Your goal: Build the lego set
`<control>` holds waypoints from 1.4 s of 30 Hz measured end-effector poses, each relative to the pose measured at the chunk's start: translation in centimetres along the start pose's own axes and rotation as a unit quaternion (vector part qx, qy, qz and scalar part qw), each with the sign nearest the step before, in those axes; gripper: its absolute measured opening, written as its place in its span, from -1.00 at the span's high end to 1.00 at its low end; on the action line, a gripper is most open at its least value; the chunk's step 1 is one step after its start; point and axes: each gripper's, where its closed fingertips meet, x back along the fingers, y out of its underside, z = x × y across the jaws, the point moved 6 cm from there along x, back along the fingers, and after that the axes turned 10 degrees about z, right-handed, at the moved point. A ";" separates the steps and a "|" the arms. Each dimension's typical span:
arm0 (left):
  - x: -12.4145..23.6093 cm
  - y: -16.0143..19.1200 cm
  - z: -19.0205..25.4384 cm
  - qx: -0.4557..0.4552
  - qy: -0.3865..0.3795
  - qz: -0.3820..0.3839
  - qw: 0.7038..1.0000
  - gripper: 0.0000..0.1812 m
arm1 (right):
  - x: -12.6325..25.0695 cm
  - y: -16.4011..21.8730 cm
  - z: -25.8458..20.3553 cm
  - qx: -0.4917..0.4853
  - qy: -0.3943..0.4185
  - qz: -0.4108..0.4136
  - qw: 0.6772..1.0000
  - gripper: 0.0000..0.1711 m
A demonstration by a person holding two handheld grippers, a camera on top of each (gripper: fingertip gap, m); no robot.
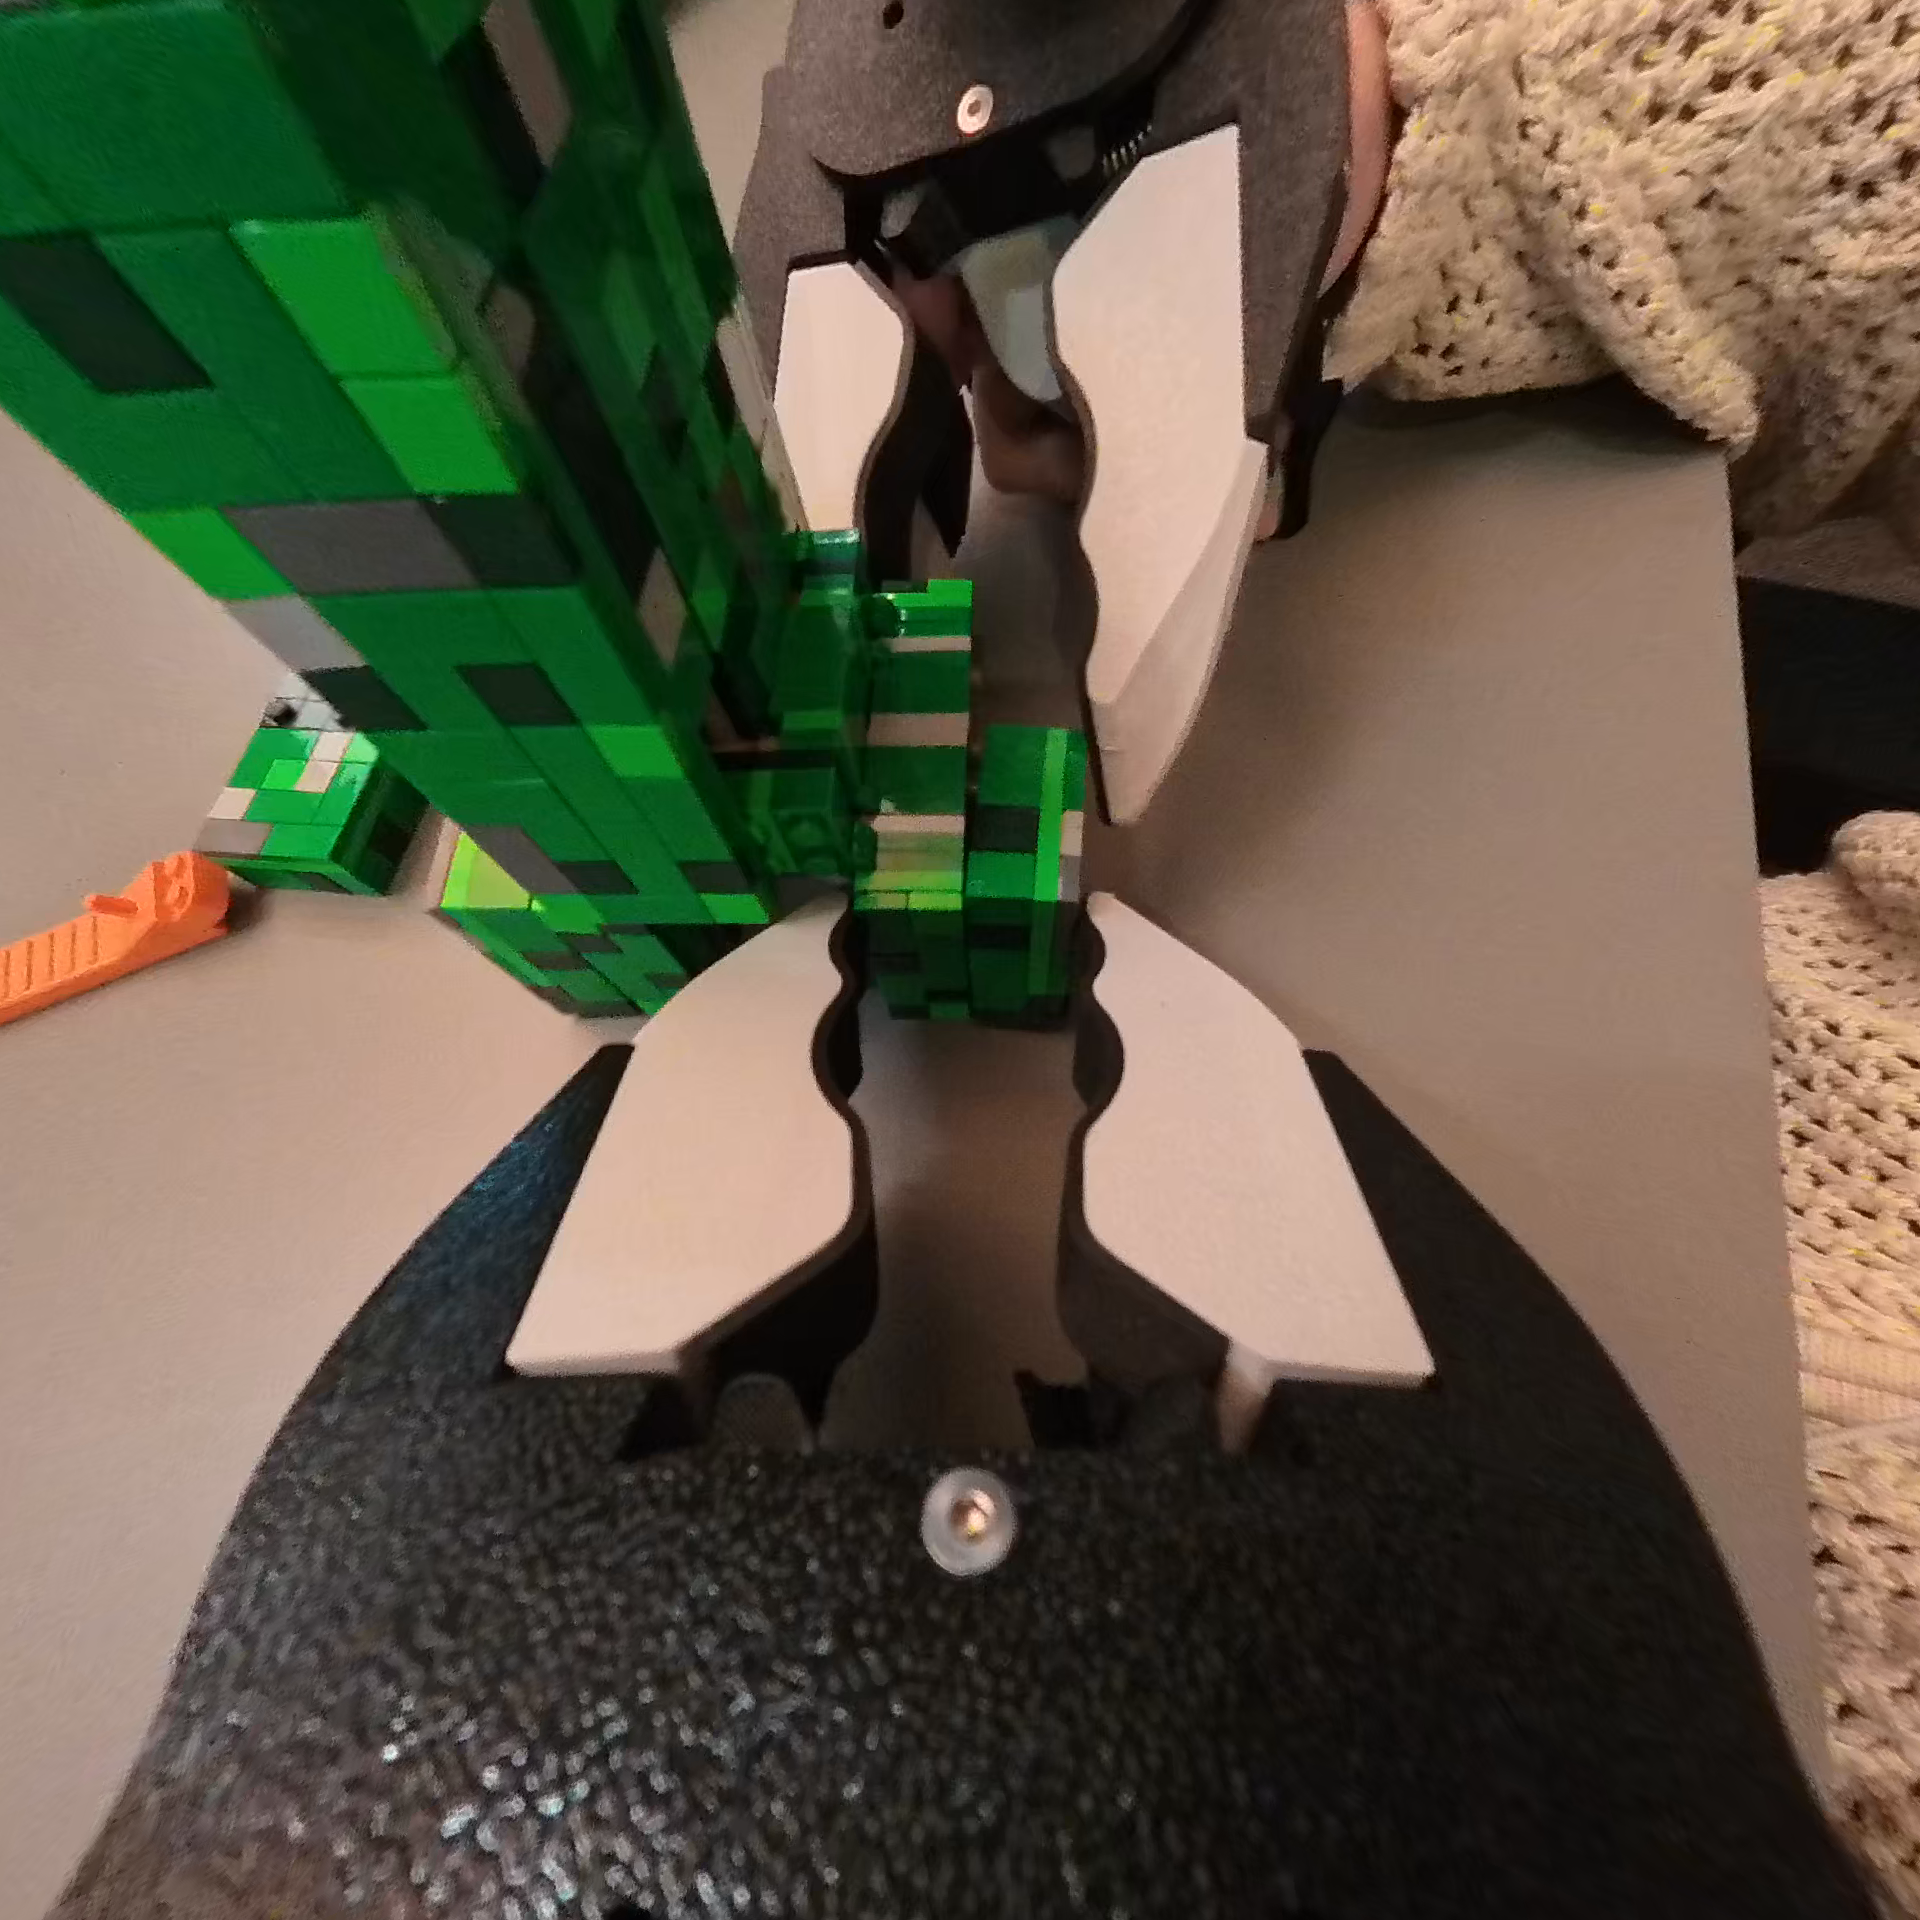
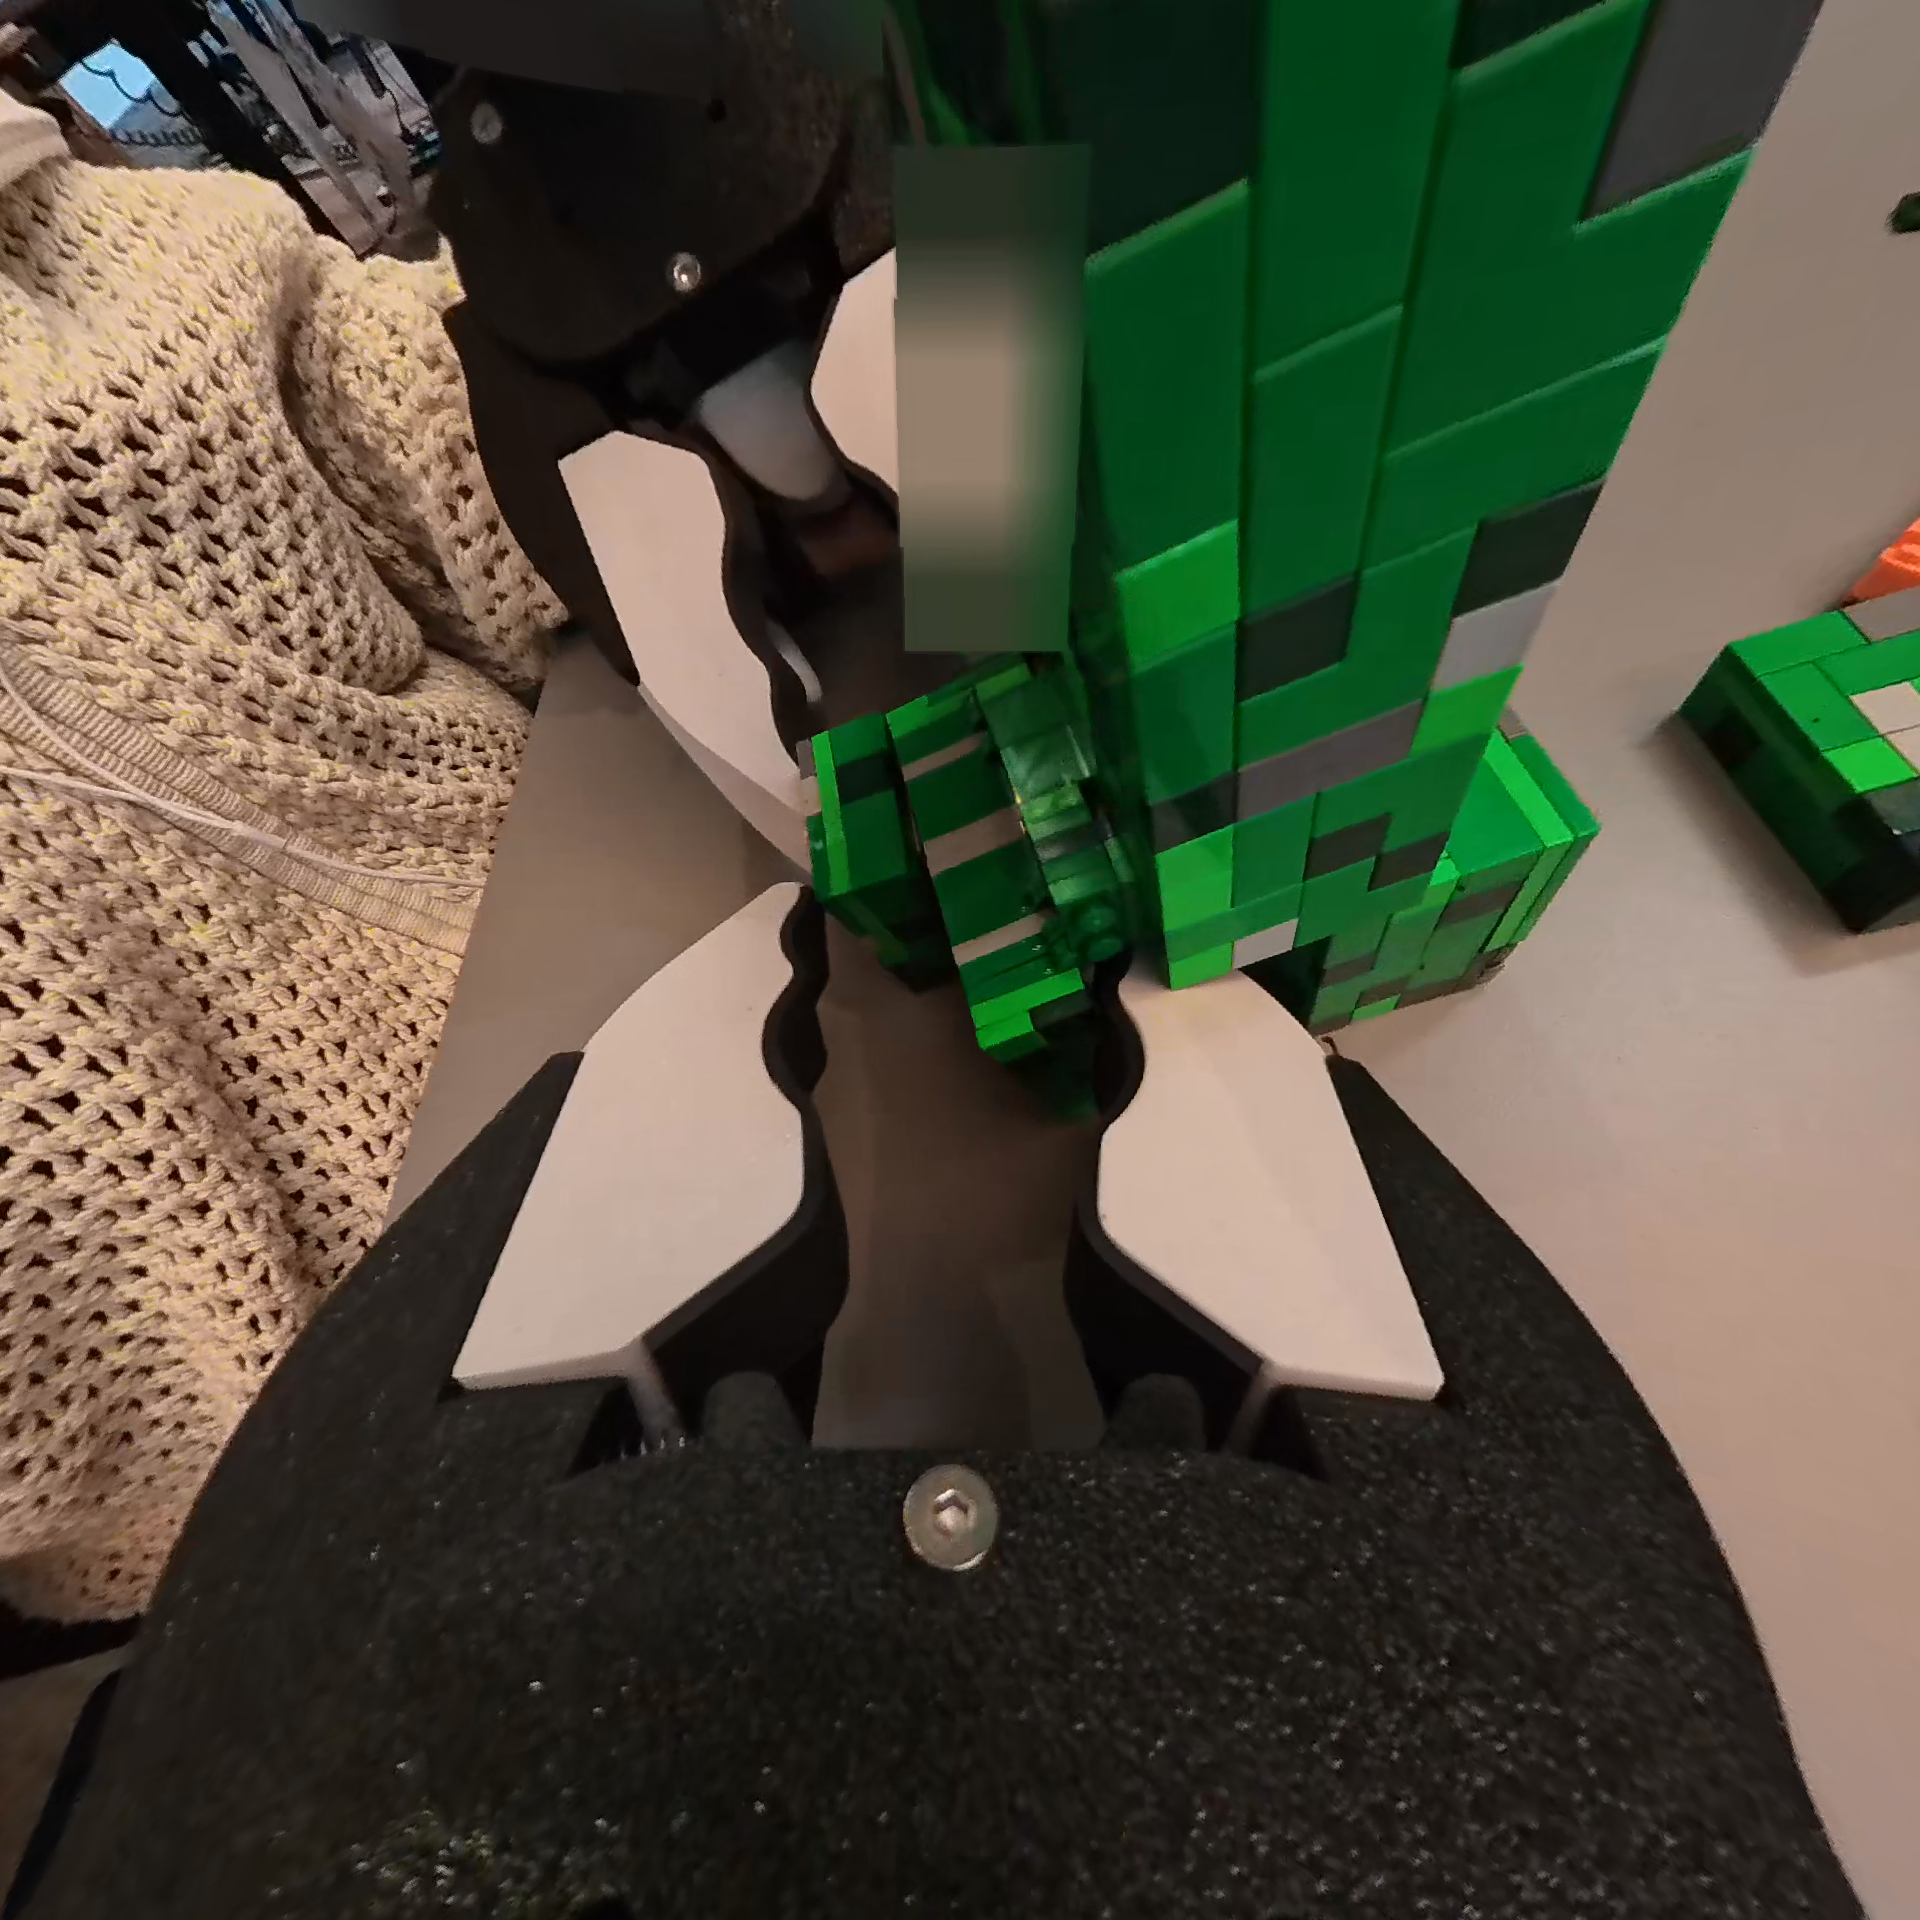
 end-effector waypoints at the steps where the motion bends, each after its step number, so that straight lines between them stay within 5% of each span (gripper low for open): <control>1: 0.0 0.0 0.0 -0.002 -0.003 -0.001 1.000 0.58 | 0.0 0.0 0.0 0.000 0.000 0.000 1.000 0.45; 21: -0.1 -0.1 0.0 -0.007 -0.010 -0.004 1.000 0.58 | 0.1 0.0 -0.1 0.003 0.008 0.001 1.000 0.46; 33: -0.1 -0.1 0.2 -0.006 -0.007 -0.004 1.000 0.60 | 0.6 0.8 -1.0 0.021 0.007 -0.024 0.999 0.10; 42: -0.2 -0.1 0.2 -0.005 -0.005 -0.004 1.000 0.60 | 5.0 -0.3 -0.9 0.046 0.051 0.015 0.998 0.08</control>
